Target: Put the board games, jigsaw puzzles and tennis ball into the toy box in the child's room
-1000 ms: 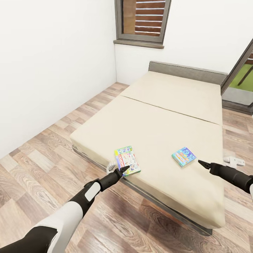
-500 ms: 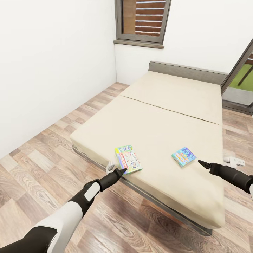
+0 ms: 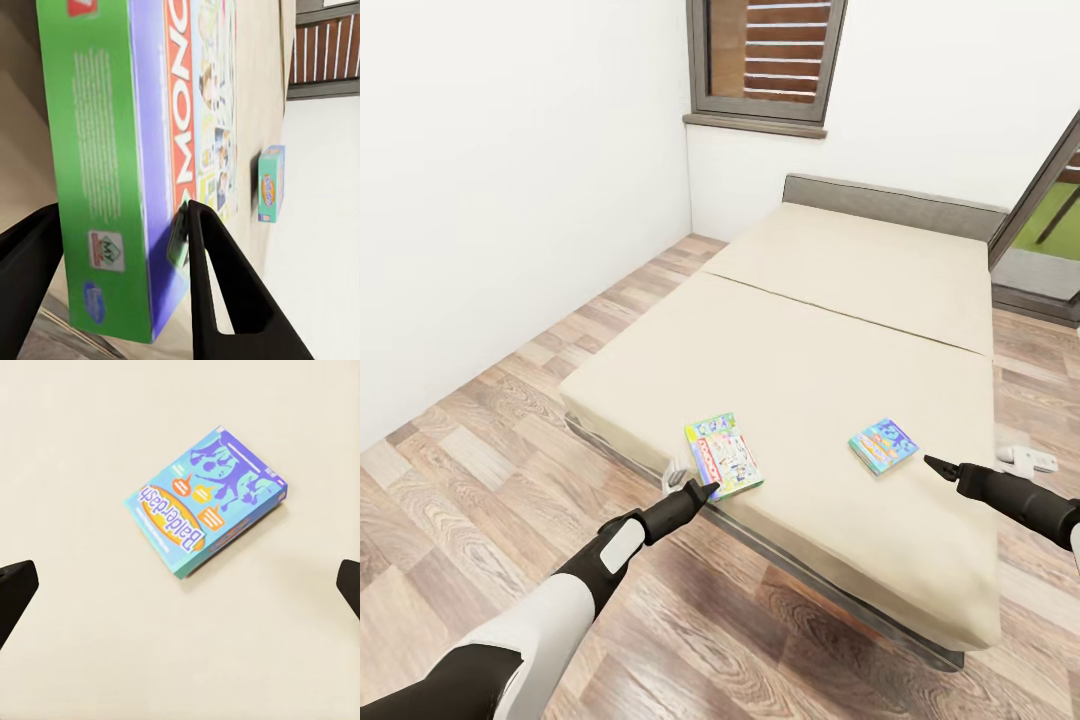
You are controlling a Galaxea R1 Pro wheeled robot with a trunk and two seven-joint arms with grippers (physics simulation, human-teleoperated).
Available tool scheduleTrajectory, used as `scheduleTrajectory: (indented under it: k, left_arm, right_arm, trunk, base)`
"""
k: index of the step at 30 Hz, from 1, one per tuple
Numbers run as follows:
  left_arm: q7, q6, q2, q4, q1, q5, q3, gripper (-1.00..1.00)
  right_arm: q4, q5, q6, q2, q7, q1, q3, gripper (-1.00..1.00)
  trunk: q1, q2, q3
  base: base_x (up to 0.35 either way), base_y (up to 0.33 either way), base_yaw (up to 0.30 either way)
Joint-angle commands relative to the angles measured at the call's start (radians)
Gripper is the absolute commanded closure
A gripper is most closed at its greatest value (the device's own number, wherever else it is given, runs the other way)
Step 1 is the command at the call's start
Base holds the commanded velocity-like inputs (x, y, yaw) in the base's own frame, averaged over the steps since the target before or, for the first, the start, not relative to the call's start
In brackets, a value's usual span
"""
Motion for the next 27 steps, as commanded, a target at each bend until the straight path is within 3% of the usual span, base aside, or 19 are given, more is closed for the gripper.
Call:
scheduleTrajectory:
  k: [1, 12, 19, 27]
  left_arm:
    - [0.000, 0.006, 0.001, 0.000, 0.000, 0.007, -0.004, 1.00]
    - [-0.006, 0.020, -0.019, -0.011, 0.018, 0.006, -0.014, 1.00]
    - [-0.003, 0.026, -0.018, -0.135, 0.085, 0.002, -0.018, 1.00]
    - [-0.001, 0.046, -0.015, -0.187, 0.113, 0.002, -0.018, 1.00]
  right_arm:
    - [0.000, 0.005, 0.005, 0.000, 0.008, -0.001, -0.002, -1.00]
    - [0.000, 0.005, 0.013, -0.010, 0.015, 0.006, -0.007, -1.00]
    - [0.000, 0.005, 0.014, -0.011, 0.016, 0.008, -0.008, -1.00]
    - [0.000, 0.005, 0.014, -0.011, 0.017, 0.009, -0.008, -1.00]
  trunk:
    - [0.000, 0.000, -0.001]
    - [0.000, 0.000, -0.001]
    - [0.000, 0.000, -0.001]
    - [0.000, 0.000, -0.001]
  base:
    - [0.000, 0.000, 0.000]
    - [0.000, 0.000, 0.000]
    - [0.000, 0.000, 0.000]
    - [0.000, 0.000, 0.000]
